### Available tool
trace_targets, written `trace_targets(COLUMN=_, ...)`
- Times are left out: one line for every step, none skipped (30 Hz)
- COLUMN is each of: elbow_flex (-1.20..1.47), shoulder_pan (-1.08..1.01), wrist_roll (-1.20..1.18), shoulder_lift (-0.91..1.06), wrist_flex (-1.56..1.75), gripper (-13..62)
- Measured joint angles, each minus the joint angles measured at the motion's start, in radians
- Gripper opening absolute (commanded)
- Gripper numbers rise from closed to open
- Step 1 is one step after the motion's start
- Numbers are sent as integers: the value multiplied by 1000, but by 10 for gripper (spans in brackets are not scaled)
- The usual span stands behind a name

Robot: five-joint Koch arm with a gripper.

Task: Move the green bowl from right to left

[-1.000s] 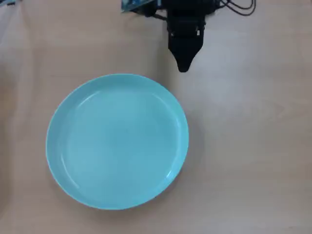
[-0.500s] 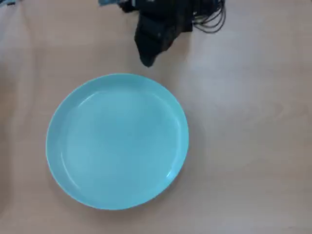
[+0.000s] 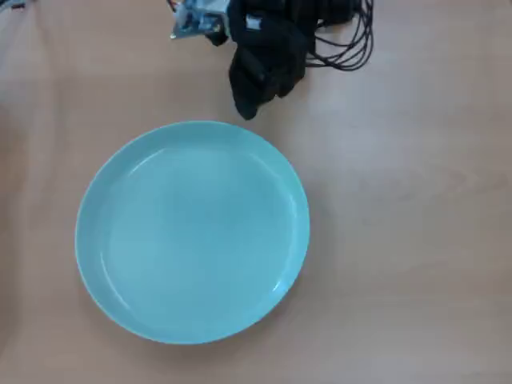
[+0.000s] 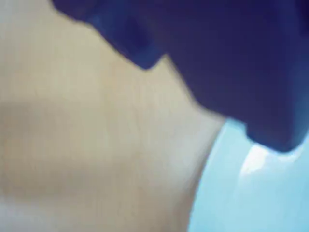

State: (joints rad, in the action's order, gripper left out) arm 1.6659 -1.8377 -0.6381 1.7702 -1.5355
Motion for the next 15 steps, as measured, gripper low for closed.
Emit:
trace_targets(elbow_flex=0, shoulder_pan=12, wrist_roll=0, shoulder_lift=-2, wrist_flex=12, gripper=251)
trace_targets(elbow_flex=0, shoulder_pan=26, wrist_roll=0, shoulder_lift=-5, wrist_flex=23, gripper=251)
trace_targets(elbow_flex=0, shoulder_pan=37, wrist_roll=0, shoulder_lift=-14, wrist_flex=34, gripper=251)
trace_targets(elbow_flex=0, shoulder_pan=51, wrist_roll=0, shoulder_lift=-29, wrist_flex=44, gripper=251)
trace_targets(elbow_flex=0, shoulder_pan=61, wrist_roll=0, shoulder_lift=-48, wrist_flex=55, gripper=250)
trace_targets(elbow_flex=0, shoulder_pan=75, wrist_roll=2, shoulder_lift=-66, wrist_flex=66, gripper=250)
trace_targets(elbow_flex=0, shoulder_pan=87, wrist_roll=0, shoulder_lift=-81, wrist_flex=80, gripper=251)
trace_targets(elbow_flex=0, shoulder_pan=98, wrist_roll=0, shoulder_lift=-95, wrist_flex=91, gripper=252)
trace_targets(elbow_flex=0, shoulder_pan=106, wrist_roll=0, shoulder_lift=-109, wrist_flex=100, gripper=252)
trace_targets(elbow_flex=0, shoulder_pan=114, wrist_roll=-8, shoulder_lift=-123, wrist_flex=107, gripper=253)
trace_targets(elbow_flex=0, shoulder_pan=120, wrist_roll=-23, shoulder_lift=-135, wrist_flex=114, gripper=252)
trace_targets(elbow_flex=0, shoulder_pan=123, wrist_roll=-38, shoulder_lift=-146, wrist_flex=121, gripper=252)
trace_targets(elbow_flex=0, shoulder_pan=124, wrist_roll=-48, shoulder_lift=-156, wrist_flex=129, gripper=252)
trace_targets(elbow_flex=0, shoulder_pan=129, wrist_roll=-54, shoulder_lift=-167, wrist_flex=135, gripper=252)
trace_targets(elbow_flex=0, shoulder_pan=135, wrist_roll=-60, shoulder_lift=-179, wrist_flex=143, gripper=252)
